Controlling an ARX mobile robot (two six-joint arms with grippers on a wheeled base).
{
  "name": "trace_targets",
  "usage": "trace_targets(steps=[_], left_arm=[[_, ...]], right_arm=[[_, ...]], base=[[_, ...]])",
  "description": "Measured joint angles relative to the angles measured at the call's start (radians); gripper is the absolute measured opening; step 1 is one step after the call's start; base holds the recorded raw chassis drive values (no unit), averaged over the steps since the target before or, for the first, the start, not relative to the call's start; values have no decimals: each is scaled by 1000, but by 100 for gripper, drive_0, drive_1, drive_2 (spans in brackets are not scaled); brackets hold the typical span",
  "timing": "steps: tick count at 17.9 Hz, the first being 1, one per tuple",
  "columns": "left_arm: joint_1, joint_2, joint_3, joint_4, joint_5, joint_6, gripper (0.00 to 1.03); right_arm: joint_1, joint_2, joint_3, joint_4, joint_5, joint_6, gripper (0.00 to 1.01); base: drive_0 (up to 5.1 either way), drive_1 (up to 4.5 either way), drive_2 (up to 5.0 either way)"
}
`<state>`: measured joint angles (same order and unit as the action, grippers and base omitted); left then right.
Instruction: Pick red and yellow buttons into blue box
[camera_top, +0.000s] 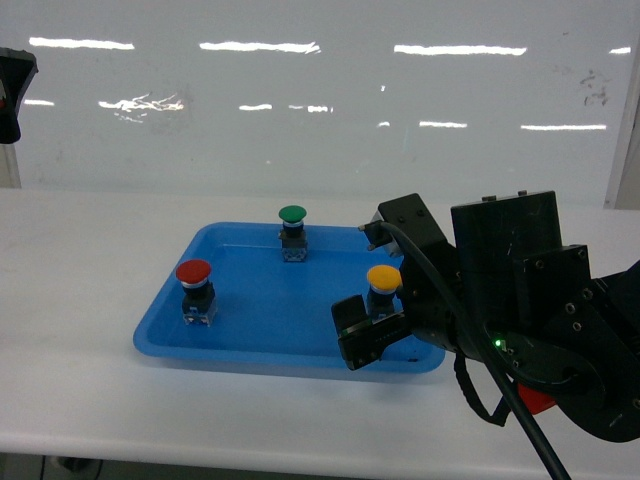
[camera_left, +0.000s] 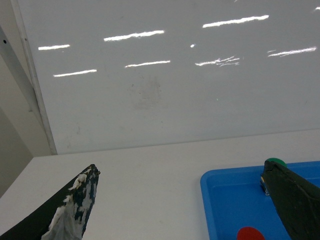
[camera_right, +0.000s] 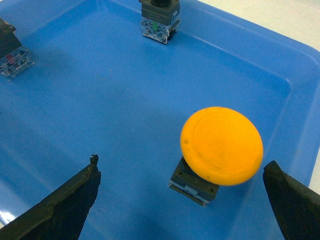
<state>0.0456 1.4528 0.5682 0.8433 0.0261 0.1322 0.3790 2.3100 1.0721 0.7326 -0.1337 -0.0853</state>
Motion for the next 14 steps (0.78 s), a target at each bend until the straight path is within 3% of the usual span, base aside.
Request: trace_targets(steps=[14], left_arm=[[0, 0, 0, 1, 0, 0, 98]], right_arm=[[-7, 129, 189, -107, 15, -59, 98]], base=[[0, 0, 0]])
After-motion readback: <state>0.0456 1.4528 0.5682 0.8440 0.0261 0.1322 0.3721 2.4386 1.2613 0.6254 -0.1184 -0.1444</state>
